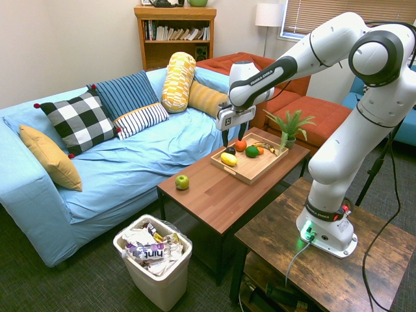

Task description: Put the apple in the tray

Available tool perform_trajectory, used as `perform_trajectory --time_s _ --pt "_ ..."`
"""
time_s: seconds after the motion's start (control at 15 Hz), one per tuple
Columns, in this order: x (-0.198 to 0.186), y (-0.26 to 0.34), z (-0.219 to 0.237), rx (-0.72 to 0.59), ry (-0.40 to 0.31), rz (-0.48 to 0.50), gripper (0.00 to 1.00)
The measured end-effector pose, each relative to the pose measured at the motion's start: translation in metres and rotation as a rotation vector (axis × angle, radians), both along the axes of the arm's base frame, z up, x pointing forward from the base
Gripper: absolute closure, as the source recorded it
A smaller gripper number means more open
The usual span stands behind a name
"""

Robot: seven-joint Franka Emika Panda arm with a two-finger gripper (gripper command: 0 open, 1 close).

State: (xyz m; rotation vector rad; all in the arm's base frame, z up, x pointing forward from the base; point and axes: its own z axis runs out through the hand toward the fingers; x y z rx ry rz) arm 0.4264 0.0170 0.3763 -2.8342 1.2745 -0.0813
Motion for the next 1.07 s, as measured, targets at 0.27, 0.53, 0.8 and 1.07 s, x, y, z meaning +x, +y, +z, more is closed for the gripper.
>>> perform_trajectory --time_s 0.27,0.53,0.8,1.07 --pt "0.007 0.011 -0.002 -0.012 -0.003 0.012 0.00" --pt "0.043 0.056 -0.013 -0.013 -0.022 0.006 0.00" --pt "0.095 0.111 -0.041 -0.024 -0.020 -0.003 0.00" --pt "0.152 0.136 -0.086 -0.050 -0.003 -0.044 0.00"
